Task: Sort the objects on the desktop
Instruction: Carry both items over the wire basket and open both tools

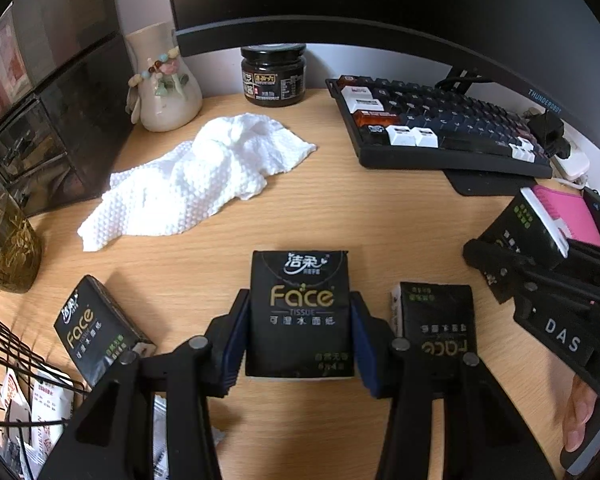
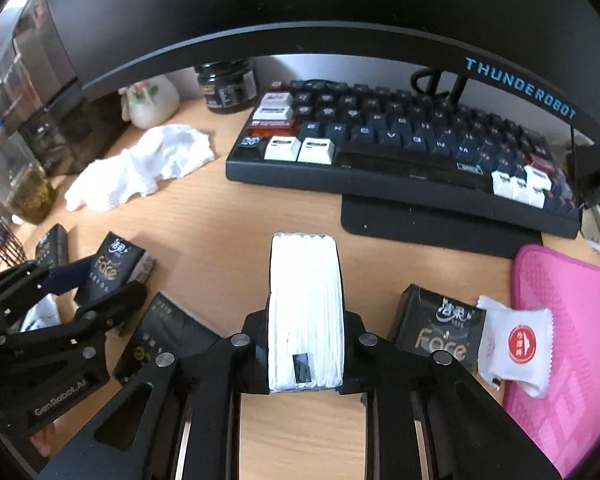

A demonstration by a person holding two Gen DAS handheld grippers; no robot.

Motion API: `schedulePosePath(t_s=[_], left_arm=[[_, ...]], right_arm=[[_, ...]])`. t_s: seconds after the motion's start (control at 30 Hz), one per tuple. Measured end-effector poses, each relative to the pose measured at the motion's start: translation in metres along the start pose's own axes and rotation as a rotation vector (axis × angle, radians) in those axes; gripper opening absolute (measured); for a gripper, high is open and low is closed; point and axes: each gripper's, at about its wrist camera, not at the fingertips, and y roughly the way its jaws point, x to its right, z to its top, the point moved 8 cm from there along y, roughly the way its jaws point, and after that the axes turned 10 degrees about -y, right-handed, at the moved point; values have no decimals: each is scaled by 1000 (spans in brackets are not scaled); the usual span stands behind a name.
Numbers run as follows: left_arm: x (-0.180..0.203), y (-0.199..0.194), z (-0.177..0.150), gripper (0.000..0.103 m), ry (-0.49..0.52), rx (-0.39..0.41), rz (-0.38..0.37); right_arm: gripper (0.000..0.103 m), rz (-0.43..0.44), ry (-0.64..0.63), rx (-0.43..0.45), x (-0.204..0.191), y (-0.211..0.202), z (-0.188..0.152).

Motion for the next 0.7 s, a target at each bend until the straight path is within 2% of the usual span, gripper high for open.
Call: schedulePosePath(t_s=[0.13, 0.3, 0.57, 0.7], left_arm=[[5, -3, -4, 52, -4, -16, -30], [16, -32, -3, 52, 12, 41, -44], [24, -118, 0, 52, 7, 167, -92], [3, -165, 3, 52, -16, 224, -80]], right_arm=[[20, 1, -10, 12, -7, -13, -1], [20, 13, -8, 69, -14, -48, 1], [20, 30, -61, 172, -39, -124, 4], [20, 69, -121, 222, -79, -157, 10]])
